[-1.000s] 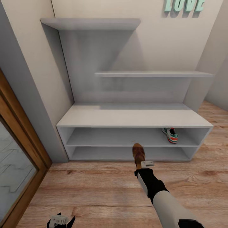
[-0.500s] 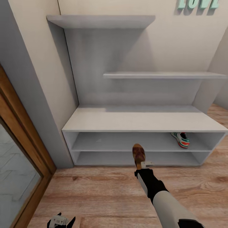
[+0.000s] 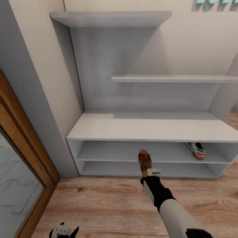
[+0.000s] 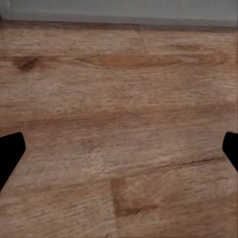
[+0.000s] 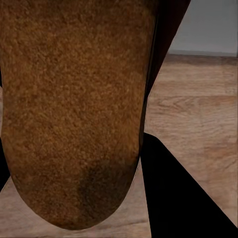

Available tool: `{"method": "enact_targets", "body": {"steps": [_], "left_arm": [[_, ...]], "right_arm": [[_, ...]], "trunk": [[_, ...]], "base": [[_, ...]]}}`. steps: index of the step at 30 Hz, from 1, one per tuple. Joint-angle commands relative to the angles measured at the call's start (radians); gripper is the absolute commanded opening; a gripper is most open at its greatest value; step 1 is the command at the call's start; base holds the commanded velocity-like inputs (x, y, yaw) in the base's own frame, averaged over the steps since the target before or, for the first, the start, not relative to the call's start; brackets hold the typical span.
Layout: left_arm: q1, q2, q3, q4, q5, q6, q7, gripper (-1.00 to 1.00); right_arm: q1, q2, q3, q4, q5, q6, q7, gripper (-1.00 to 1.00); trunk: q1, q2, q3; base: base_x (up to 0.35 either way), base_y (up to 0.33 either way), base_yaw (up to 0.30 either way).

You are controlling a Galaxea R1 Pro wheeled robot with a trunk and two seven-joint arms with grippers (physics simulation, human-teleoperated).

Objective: Pick up the two gym shoes and the two sandals from the corridor floor and place them onto the hallstand (shoe rack) in the corridor, making sure they are on the rack and not on the floor. Arrange them so the two gym shoes are next to each other and the two sandals are next to each other.

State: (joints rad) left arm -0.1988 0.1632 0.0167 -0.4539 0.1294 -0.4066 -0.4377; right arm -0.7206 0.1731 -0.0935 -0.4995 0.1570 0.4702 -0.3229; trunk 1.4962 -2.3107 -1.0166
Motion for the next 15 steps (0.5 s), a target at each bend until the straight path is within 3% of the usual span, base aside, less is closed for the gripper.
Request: {"method": "enact_targets", "body": {"steps": [1,9,15], "left_arm": [[-0.001,0.0,0.002,0.001,0.01,0.002,-0.01,1.0],[-0.001,0.0,0.003,0.0,0.011,0.002,-0.009,1.0],[-0.001,0.001,0.003,0.0,0.012,0.002,-0.009,1.0]], "right_arm": [[0.0,0.001,-0.006,-0.002,0.007,0.005,-0.001,-1.0],[0.0,0.001,-0.007,-0.005,0.009,0.005,-0.002,-1.0],[0.0,0.001,-0.008,-0.005,0.009,0.005,-0.001,-1.0]], "trunk": [[0.0,0.0,-0.001],[0.0,0.0,-0.002],[0.0,0.0,-0.002]], "base": [[0.29,0.0,0.025],[0.299,0.0,0.007],[0.087,0.0,0.0]]}}
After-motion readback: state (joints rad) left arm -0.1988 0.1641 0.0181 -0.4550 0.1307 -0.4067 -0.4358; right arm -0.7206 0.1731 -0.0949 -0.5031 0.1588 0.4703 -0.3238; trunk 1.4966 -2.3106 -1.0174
